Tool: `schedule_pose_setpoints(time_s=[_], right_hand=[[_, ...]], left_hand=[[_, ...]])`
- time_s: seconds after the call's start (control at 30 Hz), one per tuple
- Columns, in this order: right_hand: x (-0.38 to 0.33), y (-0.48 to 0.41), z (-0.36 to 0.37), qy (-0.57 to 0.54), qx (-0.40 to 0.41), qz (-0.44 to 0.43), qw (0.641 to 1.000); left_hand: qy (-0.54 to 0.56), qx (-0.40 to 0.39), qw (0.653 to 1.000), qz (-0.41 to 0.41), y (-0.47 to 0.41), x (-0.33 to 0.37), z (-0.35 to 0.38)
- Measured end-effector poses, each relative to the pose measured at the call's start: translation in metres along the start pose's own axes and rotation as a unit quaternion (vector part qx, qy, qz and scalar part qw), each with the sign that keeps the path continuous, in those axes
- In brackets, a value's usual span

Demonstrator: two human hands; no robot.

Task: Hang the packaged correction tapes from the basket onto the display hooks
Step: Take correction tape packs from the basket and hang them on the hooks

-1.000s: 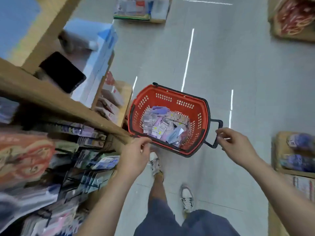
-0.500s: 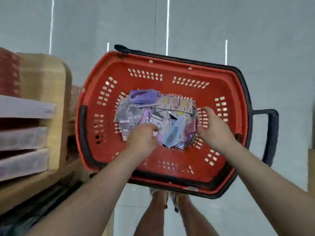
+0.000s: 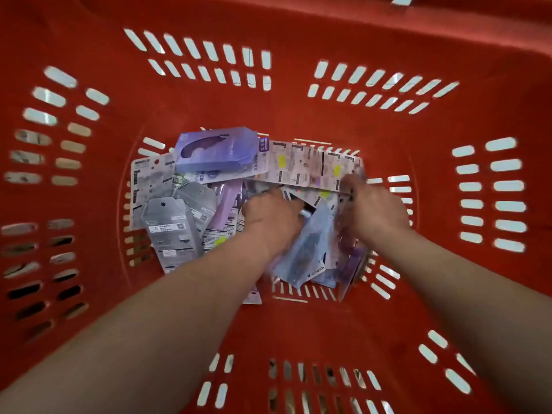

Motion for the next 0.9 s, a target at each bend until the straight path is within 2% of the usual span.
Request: schedule_pose_setpoints(time_s=[0.17,0.23,0.3,0.37,0.43,0.5,0.57,0.6,0.67,0.7,0.73,0.77,0.83,0.87,0.9], right_hand=[[-0.003,0.009,-0.019,-0.081,0.024,0.044,0.995],[-0.010,0.018,-0.032,-0.174,0.063,0.042,0.982],[-0.019,0.028,-0.037,-0.287,0.096,0.033,0.952],[-0.031,0.034,-0.035,-0.369,0.090,0.024,0.925],[-0.041,0.037,-0.034,-0.422,0.077,0.024,0.903],[-0.053,0.038,-0.036,-0.473,0.065,0.023,0.878],[-0.062,0.039,-0.037,-0.536,0.050,0.025,0.842],[-0.065,0.040,-0.035,-0.558,0.035,0.026,0.829],[-0.069,0.044,-0.029,-0.582,0.018,0.034,0.812],[-0.068,0.046,-0.026,-0.590,0.032,0.042,0.806],[-0.066,0.048,-0.025,-0.581,0.053,0.056,0.810],[-0.060,0.050,-0.025,-0.553,0.082,0.069,0.826],[-0.044,0.052,-0.023,-0.477,0.138,0.095,0.863],[-0.037,0.051,-0.024,-0.446,0.156,0.097,0.876],[-0.032,0.050,-0.024,-0.418,0.162,0.092,0.889]], left_hand=[[0.058,0.054,0.995,-0.061,0.012,-0.045,-0.018],[0.129,0.057,0.985,-0.100,0.022,-0.065,-0.017],[0.239,0.059,0.957,-0.153,0.030,-0.084,-0.016],[0.356,0.051,0.909,-0.213,0.036,-0.102,-0.012],[0.473,0.031,0.846,-0.246,0.042,-0.115,-0.012],[0.613,-0.004,0.750,-0.249,0.050,-0.119,-0.014],[0.723,-0.074,0.652,-0.219,0.064,-0.110,-0.019],[0.749,-0.113,0.622,-0.198,0.072,-0.101,-0.022],[0.759,-0.194,0.600,-0.164,0.085,-0.073,-0.020],[0.749,-0.225,0.606,-0.145,0.090,-0.059,-0.017],[0.732,-0.238,0.626,-0.128,0.091,-0.047,-0.011],[0.698,-0.219,0.670,-0.123,0.086,-0.040,-0.004],[0.539,-0.108,0.825,-0.129,0.065,-0.040,0.003],[0.457,-0.069,0.877,-0.131,0.054,-0.040,0.007],[0.407,-0.063,0.901,-0.137,0.044,-0.039,0.013]])
Point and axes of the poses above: each hand's wrist, its own y-axis away from the middle knuckle, its own z-axis out of the palm, x = y × z, the point moved 5 cm from there along -y, towards the middle knuckle, and after that the axes turned 15 degrees about -z, right-handed, at the moved point
